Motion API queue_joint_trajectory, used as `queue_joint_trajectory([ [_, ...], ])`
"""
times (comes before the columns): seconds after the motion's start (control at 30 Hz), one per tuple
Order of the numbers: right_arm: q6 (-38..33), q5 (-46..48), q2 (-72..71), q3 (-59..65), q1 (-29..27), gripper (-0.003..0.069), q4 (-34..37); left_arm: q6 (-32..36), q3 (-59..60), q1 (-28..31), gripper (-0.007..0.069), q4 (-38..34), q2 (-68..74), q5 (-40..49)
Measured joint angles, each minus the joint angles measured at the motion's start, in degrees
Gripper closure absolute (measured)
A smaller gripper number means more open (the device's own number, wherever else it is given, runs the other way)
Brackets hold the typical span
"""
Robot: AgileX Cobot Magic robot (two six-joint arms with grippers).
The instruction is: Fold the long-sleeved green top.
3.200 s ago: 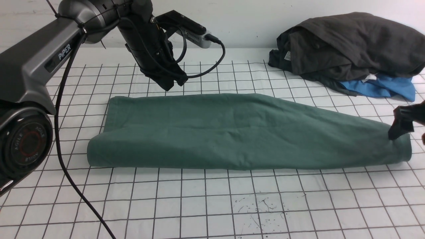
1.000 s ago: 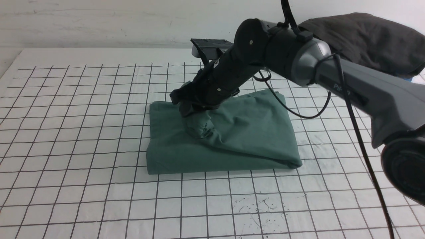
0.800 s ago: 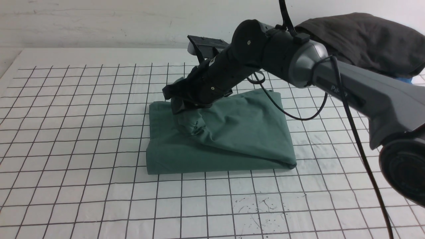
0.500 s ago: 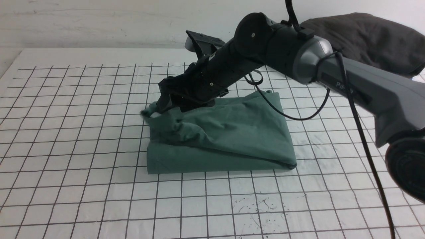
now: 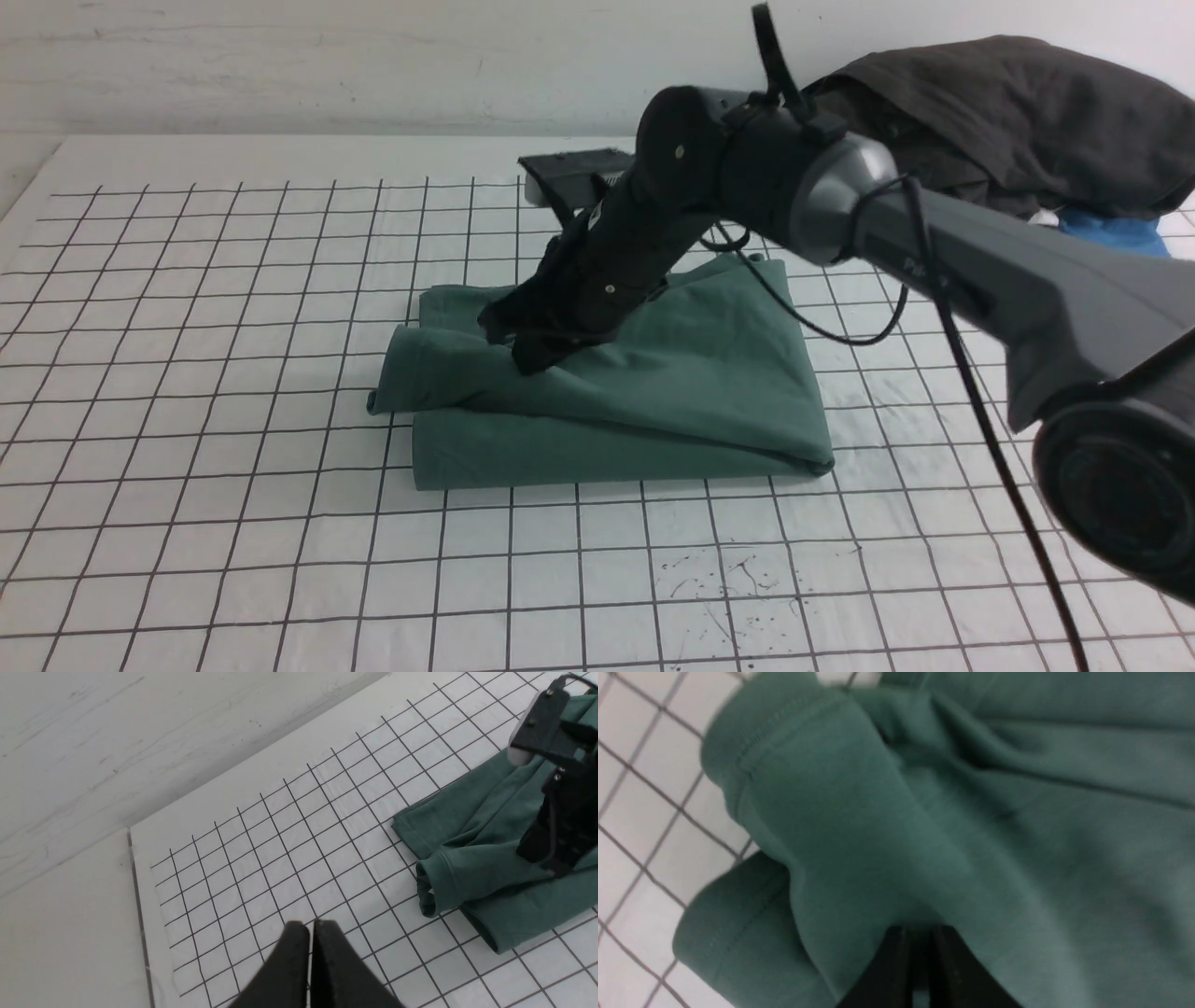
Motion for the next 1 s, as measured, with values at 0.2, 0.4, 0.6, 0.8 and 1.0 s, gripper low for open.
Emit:
queue_joint_trajectory([
  [0.2, -3.35, 3.64, 0.6, 0.0, 4.11, 0.0671, 0.05, 0.0, 0.04, 0.0, 0.0631, 0.0, 0.0, 0.0],
  [0.4, -3.84, 6.47, 0.39, 0.0, 5.06, 0.0673, -1.17, 0.0, 0.04, 0.0, 0.0631, 0.0, 0.0, 0.0],
  [0.6, -3.84, 9.4, -3.76, 0.0, 3.84, 0.0673, -2.46, -0.98, 0.93, 0.0, 0.0631, 0.0, -0.14, -0.06],
  [0.8, -3.45, 10.3, -20.07, 2.9, 2.09, 0.0673, -13.87, -5.33, 12.72, 0.0, 0.0631, 0.19, -6.12, -2.3],
  [1.0, -2.24, 10.72, -36.33, 17.47, -0.15, 0.0673, -16.69, -9.83, 31.29, 0.0, 0.0631, 0.66, -20.52, -7.97],
])
